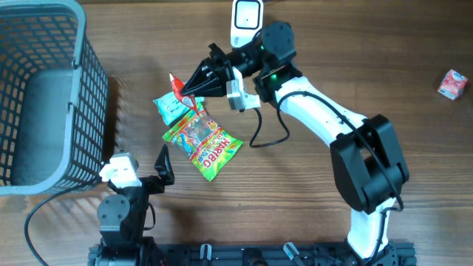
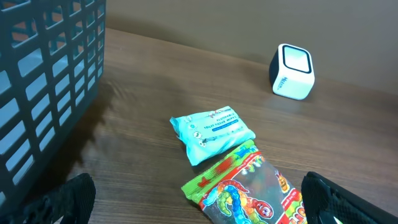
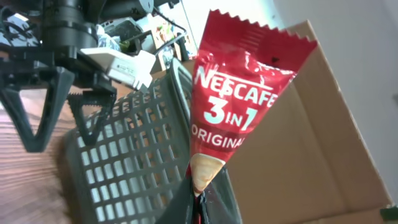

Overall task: Scan the item barcode
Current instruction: 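Lift the Nescafe stick toward the white scanner, then hold the Nescafe stick up in front of the scanner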

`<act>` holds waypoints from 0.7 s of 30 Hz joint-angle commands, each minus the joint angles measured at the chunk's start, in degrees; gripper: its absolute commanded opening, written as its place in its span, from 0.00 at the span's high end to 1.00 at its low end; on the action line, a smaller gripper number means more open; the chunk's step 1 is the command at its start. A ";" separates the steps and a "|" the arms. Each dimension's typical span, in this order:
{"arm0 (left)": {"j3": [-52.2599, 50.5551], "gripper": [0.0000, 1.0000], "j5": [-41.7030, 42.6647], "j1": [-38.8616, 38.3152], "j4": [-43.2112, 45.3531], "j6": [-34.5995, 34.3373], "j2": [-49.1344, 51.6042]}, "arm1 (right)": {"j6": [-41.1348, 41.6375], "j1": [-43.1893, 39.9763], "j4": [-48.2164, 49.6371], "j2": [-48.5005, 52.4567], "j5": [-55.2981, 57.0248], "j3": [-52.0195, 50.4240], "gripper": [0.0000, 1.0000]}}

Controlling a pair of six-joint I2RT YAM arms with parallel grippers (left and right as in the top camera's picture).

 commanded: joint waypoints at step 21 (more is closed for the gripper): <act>-0.35 0.00 0.66 0.22 0.13 -0.11 -0.33 | 67.47 -7.43 -78.23 -1.03 28.68 0.48 0.91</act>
